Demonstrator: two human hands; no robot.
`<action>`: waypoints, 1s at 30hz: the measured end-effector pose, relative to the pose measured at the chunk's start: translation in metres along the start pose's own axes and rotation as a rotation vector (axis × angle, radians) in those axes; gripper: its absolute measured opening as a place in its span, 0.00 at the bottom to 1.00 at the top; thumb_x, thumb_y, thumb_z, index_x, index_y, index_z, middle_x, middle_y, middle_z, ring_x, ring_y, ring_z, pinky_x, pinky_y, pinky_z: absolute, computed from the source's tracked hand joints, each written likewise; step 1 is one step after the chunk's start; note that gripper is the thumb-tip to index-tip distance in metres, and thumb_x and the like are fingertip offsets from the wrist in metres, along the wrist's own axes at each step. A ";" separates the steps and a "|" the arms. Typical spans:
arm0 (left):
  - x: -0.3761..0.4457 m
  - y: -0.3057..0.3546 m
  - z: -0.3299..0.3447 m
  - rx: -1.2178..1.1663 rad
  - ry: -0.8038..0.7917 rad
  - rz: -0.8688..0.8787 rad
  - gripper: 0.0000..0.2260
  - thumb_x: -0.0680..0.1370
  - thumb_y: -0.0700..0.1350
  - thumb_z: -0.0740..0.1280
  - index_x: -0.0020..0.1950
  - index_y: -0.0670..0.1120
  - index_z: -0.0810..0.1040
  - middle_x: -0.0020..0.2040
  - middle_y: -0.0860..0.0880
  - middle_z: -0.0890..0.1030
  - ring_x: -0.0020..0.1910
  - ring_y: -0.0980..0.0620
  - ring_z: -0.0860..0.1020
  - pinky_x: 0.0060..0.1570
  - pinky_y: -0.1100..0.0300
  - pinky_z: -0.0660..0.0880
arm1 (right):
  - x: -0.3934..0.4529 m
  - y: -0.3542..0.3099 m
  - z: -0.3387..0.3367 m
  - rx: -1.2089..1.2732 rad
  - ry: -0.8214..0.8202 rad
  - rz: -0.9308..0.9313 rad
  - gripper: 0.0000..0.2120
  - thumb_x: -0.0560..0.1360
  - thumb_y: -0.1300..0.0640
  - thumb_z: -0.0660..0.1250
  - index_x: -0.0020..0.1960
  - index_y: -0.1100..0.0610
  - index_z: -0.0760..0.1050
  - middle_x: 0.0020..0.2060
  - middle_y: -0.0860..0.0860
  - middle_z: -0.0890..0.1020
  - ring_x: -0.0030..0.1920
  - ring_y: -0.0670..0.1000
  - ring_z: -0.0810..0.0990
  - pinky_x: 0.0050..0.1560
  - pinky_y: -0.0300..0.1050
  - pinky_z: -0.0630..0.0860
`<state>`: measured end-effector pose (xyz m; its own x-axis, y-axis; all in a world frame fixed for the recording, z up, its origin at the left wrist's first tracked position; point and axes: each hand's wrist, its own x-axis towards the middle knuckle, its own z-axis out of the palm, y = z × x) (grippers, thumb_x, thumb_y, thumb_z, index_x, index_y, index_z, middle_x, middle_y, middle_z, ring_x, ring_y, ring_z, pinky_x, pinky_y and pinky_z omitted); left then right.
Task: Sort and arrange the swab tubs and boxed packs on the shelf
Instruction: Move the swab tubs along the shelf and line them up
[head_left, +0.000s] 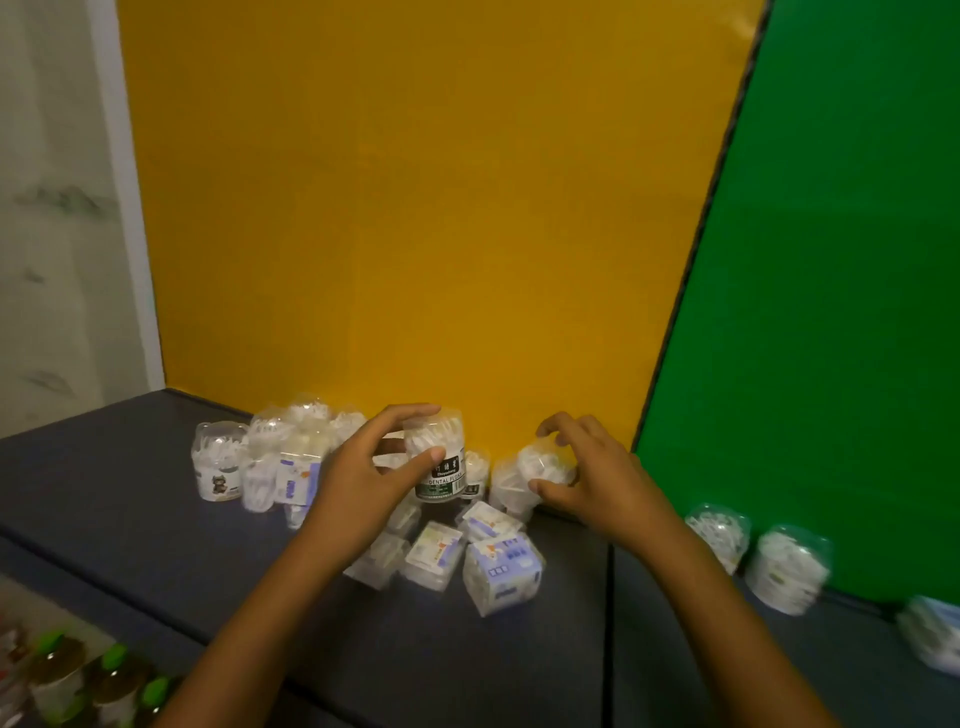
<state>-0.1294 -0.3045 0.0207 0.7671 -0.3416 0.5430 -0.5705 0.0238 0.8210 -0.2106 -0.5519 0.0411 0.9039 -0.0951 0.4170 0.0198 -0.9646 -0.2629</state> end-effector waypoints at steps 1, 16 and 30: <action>-0.003 0.006 0.011 -0.011 -0.016 -0.001 0.16 0.75 0.46 0.71 0.60 0.60 0.77 0.60 0.58 0.79 0.56 0.55 0.78 0.48 0.58 0.80 | -0.011 0.006 -0.010 -0.003 -0.004 0.005 0.23 0.71 0.43 0.72 0.60 0.40 0.65 0.57 0.46 0.71 0.41 0.52 0.79 0.45 0.55 0.78; -0.086 0.106 0.177 -0.115 -0.266 0.078 0.16 0.74 0.45 0.72 0.59 0.59 0.77 0.58 0.60 0.79 0.53 0.60 0.79 0.51 0.64 0.76 | -0.215 0.099 -0.131 0.062 0.032 0.241 0.19 0.69 0.60 0.73 0.51 0.44 0.69 0.55 0.45 0.69 0.54 0.51 0.73 0.52 0.46 0.72; -0.170 0.174 0.323 -0.269 -0.454 0.078 0.16 0.73 0.43 0.73 0.58 0.57 0.79 0.58 0.60 0.80 0.55 0.61 0.78 0.53 0.65 0.77 | -0.399 0.160 -0.213 0.027 0.276 0.464 0.24 0.69 0.56 0.76 0.60 0.52 0.70 0.56 0.47 0.72 0.55 0.47 0.74 0.54 0.38 0.70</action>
<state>-0.4537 -0.5457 0.0140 0.4874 -0.7001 0.5219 -0.4794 0.2850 0.8300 -0.6588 -0.7210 0.0177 0.6745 -0.5744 0.4638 -0.3405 -0.7995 -0.4949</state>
